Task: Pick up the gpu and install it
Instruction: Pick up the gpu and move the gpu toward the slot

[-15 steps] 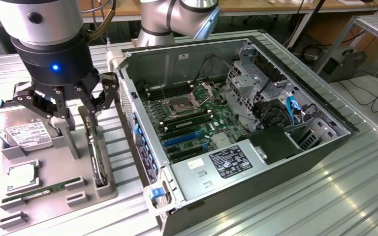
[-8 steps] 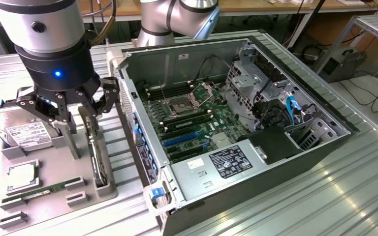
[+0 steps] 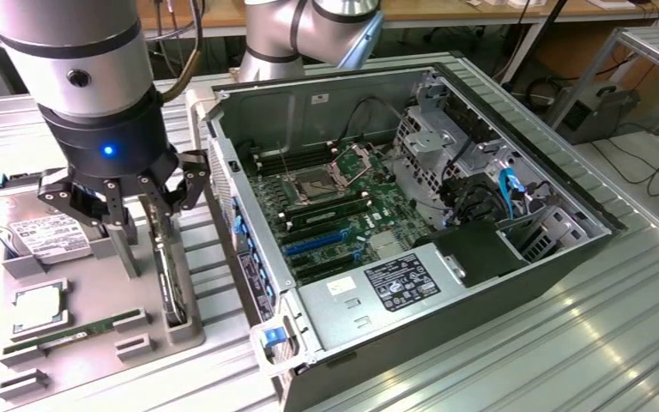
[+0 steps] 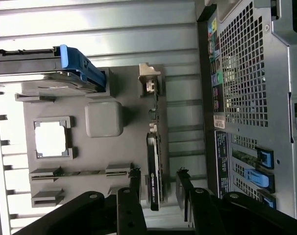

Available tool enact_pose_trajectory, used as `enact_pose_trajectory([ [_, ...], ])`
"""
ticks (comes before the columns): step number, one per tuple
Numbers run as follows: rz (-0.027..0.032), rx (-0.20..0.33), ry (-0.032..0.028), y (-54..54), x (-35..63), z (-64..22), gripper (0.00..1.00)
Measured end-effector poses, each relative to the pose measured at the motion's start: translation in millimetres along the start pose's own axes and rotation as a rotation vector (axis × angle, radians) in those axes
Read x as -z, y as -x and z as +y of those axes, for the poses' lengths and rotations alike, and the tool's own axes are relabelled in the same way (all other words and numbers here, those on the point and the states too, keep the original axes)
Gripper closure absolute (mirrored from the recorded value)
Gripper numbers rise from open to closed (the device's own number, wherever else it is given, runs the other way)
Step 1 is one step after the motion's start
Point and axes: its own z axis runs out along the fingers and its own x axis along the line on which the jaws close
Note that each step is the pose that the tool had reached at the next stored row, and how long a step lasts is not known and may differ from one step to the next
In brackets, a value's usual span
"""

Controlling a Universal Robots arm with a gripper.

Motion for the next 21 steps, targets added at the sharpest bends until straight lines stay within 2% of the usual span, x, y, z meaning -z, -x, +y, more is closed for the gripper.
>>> enact_pose_trajectory([
  [10, -0.0001, -0.001, 0.0000, -2.2, -18.9, -0.6, 0.58],
  [21, -0.0023, -0.001, -0.0006, -5.3, -40.5, 3.6, 0.58],
])
